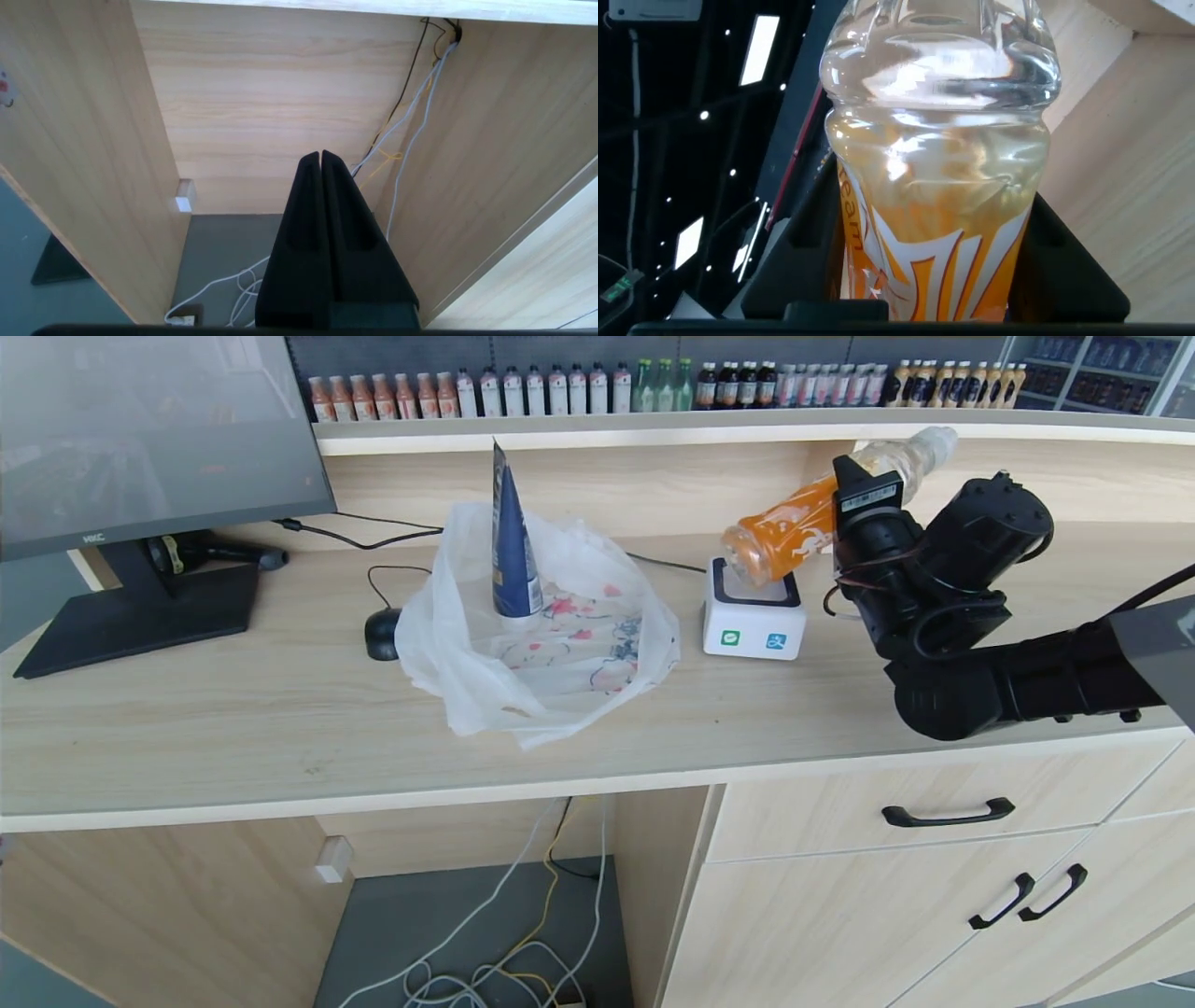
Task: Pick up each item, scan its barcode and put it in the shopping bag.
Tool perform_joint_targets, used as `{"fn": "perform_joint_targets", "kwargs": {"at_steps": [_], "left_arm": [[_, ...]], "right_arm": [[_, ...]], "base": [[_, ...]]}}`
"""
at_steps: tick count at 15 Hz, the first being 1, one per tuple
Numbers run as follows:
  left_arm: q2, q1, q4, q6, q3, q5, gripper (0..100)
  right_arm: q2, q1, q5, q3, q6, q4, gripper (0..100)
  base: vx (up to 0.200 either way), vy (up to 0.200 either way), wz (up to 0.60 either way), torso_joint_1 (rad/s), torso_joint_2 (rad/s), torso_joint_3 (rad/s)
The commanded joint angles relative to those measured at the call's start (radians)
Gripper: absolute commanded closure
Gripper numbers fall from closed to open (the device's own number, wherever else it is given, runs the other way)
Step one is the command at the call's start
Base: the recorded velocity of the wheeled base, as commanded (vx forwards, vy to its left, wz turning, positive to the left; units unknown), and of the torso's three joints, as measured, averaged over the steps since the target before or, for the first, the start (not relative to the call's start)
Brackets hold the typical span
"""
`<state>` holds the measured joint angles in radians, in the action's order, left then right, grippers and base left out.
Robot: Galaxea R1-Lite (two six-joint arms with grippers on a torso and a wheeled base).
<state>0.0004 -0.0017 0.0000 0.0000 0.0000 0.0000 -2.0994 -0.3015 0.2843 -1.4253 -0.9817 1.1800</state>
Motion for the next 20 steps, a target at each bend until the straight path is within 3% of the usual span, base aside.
{"fn": "perform_joint_targets", "kwargs": {"at_steps": [1,18,20], "left_arm": [[0.0,0.0,0.0,0.0,0.0,0.0,100],[0.0,0.0,0.0,0.0,0.0,0.0,100],[0.0,0.0,0.0,0.0,0.0,0.0,100]], "right_arm": [[0.001,-0.001,0.0,0.0,0.0,0.0,100],[0.042,-0.008,0.003,0.002,0.0,-0.002,100],[0.101,-0.027,0.004,0.002,0.0,-0.063,100]], "base": [[0.0,0.0,0.0,0.0,0.0,0.0],[0.0,0.0,0.0,0.0,0.0,0.0],[0.0,0.0,0.0,0.0,0.0,0.0]]}}
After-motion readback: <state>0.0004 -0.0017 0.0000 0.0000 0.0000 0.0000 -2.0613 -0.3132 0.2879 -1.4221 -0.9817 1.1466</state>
